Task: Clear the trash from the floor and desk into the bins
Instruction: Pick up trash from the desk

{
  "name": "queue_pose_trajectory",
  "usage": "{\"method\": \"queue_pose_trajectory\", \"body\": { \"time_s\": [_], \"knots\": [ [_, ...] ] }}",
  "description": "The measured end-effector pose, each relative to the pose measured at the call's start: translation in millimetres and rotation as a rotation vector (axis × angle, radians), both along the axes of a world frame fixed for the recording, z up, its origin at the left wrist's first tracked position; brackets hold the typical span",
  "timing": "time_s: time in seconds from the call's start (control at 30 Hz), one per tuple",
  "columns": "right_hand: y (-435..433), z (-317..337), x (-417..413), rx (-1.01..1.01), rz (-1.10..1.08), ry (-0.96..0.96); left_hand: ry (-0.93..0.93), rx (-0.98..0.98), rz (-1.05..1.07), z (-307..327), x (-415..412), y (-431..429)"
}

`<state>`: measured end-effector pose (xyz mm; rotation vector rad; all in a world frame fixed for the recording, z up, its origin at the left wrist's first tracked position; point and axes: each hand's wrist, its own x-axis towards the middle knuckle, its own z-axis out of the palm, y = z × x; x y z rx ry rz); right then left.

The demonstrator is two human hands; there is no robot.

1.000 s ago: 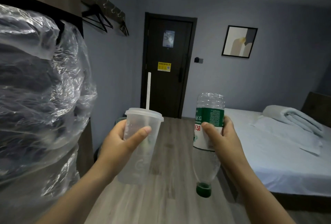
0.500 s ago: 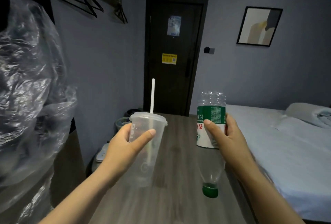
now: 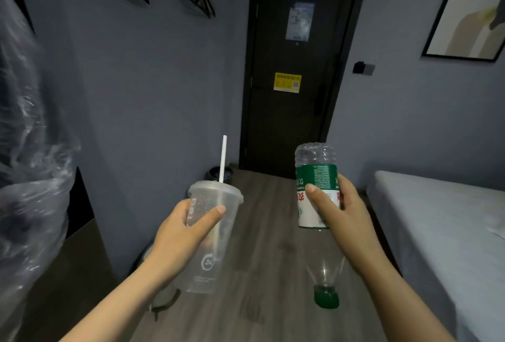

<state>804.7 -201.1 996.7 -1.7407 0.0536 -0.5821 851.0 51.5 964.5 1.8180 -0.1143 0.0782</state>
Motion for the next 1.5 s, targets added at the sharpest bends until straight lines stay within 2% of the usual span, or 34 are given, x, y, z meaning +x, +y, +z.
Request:
{"method": "queue_pose_trajectory", "body": {
  "time_s": [0.4, 0.73, 1.13, 1.5],
  "knots": [
    [0, -32, 281, -0.012, 0.031, 0.098, 0.09, -0.04, 0.073, -31, 286, 10],
    [-34, -61, 482, -0.006, 0.047, 0.172, 0.11, -0.006, 0.064, -53, 485, -26],
    [-101, -75, 733, 0.025, 0.17, 0.241, 0.191, 0.119, 0.146, -71, 710, -75],
    [-85, -109, 944, 0.006, 0.166, 0.346, 0.282, 0.251, 0.236, -131, 928, -49]
  ]
}}
